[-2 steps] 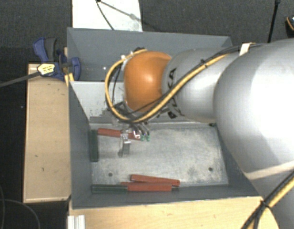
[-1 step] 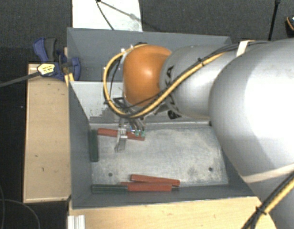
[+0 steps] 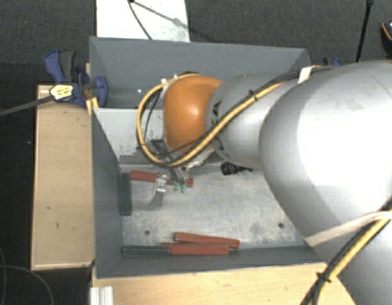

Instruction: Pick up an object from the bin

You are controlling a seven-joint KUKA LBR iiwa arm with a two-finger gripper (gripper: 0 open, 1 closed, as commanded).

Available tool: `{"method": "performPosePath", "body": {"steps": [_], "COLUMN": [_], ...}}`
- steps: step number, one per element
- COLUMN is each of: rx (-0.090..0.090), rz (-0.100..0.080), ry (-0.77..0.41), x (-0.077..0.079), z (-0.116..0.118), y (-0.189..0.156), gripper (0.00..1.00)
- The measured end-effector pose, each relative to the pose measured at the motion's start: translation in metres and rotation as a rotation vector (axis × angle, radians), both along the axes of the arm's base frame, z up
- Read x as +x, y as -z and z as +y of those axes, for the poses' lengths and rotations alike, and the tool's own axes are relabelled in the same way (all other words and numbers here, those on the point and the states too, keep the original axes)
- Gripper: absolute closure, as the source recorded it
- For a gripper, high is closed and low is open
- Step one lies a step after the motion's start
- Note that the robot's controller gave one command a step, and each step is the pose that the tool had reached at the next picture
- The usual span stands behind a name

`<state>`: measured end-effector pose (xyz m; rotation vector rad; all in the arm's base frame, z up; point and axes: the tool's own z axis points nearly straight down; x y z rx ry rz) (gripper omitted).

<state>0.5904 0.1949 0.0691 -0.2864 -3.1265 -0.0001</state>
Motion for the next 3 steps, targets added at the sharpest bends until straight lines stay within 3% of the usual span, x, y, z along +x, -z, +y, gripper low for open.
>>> {"method": "performPosePath", "body": {"steps": [1,2,3], "rx": [0.001,0.001,0.003], "rz": [-0.001,-0.001,-0.010], "ry": [0.001,0.002,0.002], "x": [0.000,0.000,0.003], "z": [0.000,0.000,0.000], "y": [-0.001,-0.001,-0.055], "gripper": [0.00,1.00,1.00]}}
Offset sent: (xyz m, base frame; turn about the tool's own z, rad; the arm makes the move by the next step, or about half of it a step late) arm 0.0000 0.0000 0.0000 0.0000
